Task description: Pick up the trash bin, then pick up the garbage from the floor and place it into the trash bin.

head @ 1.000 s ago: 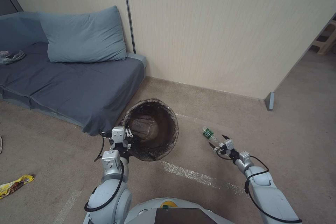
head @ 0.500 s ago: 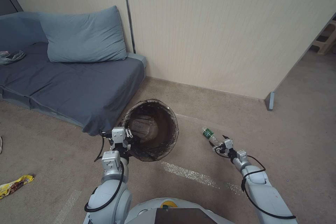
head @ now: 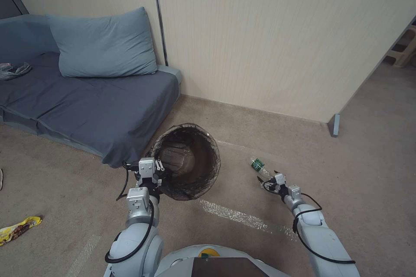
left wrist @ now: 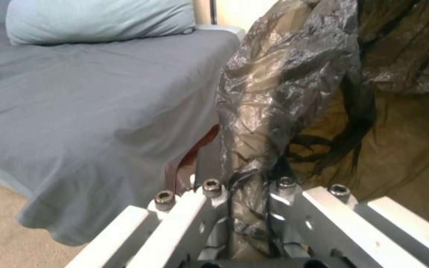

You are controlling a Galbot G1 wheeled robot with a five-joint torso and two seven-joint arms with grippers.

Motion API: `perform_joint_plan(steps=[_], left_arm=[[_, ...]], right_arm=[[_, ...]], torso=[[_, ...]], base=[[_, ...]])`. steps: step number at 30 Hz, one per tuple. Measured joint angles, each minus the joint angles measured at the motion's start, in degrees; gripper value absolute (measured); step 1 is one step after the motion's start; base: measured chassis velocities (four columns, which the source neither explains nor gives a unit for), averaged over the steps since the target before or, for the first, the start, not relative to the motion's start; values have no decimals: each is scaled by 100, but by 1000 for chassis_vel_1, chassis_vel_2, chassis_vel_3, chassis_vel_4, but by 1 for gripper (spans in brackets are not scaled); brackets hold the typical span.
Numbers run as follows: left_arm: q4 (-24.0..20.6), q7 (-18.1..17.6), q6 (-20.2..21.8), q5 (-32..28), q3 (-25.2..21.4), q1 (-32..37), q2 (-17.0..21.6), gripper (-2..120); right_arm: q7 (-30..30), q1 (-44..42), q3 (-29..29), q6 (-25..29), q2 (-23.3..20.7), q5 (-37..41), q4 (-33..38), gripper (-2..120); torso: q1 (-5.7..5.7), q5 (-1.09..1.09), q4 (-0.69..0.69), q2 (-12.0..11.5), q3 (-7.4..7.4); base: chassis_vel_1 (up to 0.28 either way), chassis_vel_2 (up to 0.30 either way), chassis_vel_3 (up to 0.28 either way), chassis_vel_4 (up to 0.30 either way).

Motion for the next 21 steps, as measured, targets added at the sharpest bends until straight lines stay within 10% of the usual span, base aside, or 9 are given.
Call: perform_joint_plan(steps=[21], left_arm=[[-3,-3,-21,42,8,51,0,3]], right_arm=[[71,395,-18,7,34,0,-610,65]], torso=[[0,0,1,0,0]], base=[[0,0,0,0]])
